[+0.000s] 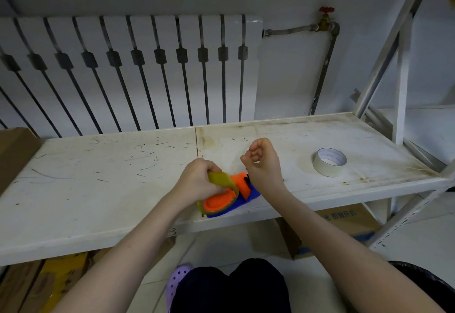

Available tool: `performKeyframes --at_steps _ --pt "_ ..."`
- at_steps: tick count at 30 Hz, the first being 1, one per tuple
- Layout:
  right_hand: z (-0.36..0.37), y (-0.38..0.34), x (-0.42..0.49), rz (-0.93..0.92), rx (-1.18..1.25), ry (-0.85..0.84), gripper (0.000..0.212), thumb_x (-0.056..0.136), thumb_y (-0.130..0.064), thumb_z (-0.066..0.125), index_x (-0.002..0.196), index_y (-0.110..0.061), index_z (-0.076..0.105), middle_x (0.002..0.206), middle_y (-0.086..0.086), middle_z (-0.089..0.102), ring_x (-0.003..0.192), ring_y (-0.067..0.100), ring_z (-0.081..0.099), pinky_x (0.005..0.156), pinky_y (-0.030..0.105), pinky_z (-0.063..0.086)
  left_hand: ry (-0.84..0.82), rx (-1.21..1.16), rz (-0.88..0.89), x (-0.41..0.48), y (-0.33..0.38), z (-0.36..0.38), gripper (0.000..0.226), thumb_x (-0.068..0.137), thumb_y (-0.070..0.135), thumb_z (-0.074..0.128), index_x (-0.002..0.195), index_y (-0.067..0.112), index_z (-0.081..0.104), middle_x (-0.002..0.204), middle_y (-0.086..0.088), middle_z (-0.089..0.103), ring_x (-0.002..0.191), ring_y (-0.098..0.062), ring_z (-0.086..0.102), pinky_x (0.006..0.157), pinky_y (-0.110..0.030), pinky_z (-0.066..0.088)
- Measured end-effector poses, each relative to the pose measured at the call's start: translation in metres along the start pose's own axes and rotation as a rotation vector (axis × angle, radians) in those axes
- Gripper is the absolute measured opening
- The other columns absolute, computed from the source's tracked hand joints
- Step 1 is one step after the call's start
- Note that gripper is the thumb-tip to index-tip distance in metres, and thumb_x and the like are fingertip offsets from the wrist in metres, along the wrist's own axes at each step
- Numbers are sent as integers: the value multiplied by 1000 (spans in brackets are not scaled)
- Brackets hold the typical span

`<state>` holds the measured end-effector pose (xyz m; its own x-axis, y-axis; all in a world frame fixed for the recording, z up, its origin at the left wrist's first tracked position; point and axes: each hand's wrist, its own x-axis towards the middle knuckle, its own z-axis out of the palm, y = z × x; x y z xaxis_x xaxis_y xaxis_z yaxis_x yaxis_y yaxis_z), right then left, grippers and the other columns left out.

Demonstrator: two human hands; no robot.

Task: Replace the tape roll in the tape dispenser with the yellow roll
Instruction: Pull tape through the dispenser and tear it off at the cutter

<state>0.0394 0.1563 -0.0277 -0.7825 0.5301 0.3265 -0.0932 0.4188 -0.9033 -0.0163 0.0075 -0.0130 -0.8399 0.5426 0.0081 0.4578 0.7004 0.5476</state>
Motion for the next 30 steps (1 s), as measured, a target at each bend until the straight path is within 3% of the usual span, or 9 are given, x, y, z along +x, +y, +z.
performKeyframes --at_steps 5,9,12,14,16,18,20,23,30 --pt "-3 -32 2 -143 42 -14 29 86 1 58 80 -23 43 72 -7 53 62 3 50 62 23 49 20 11 -50 3 7 7 38 62 30 83 94 14 70 94 -1 64 91 -20 58 67 -28 45" --pt "-11 -55 -5 -262 107 -23 31 85 3 60 80 -22 43 75 -3 55 69 10 54 67 27 51 55 54 -93 5 14 9 33 62 32 81 84 11 69 87 -3 65 86 -19 57 68 -31 48" --pt "-10 -69 -13 -381 88 -103 26 83 4 62 83 -16 46 77 1 57 71 17 57 64 26 51 63 105 -27 6 17 12 28 62 32 79 64 11 60 65 -1 56 66 -16 51 58 -27 42" --pt "-10 -70 -11 -349 99 -77 25 83 2 62 84 -17 46 77 1 58 70 16 57 64 26 52 66 73 -12 5 18 15 31 62 32 78 84 14 66 82 0 63 80 -17 57 67 -26 45" --pt "-15 -66 -5 -252 141 -9 29 84 0 62 83 -25 45 79 -2 57 70 6 55 66 20 52 96 -4 -42 -1 14 19 64 62 34 79 120 18 58 112 -1 60 106 -20 56 82 -28 46" --pt "-22 -59 1 -204 138 35 29 85 -2 61 84 -26 45 79 -5 55 69 1 52 67 16 50 193 -39 6 -11 7 24 76 61 38 81 128 19 50 118 -2 55 113 -21 50 88 -28 42" --pt "-23 -56 4 -186 126 44 25 86 -4 61 85 -23 46 80 -5 55 70 3 52 68 16 50 258 -18 52 -18 -3 28 72 60 40 82 122 18 52 116 -1 52 114 -21 45 88 -26 38" --pt "-21 -53 5 -167 141 35 20 85 -3 62 87 -19 48 82 -2 56 71 5 53 69 19 51 228 -19 42 -21 -16 31 59 58 40 83 106 20 55 101 3 51 102 -20 51 76 -23 37" --pt "-24 -48 17 -130 200 77 24 84 -2 63 85 -21 48 80 1 57 72 11 54 70 24 52 233 31 5 -22 -20 26 56 54 52 81 90 19 54 92 5 51 90 -15 51 68 -25 40"
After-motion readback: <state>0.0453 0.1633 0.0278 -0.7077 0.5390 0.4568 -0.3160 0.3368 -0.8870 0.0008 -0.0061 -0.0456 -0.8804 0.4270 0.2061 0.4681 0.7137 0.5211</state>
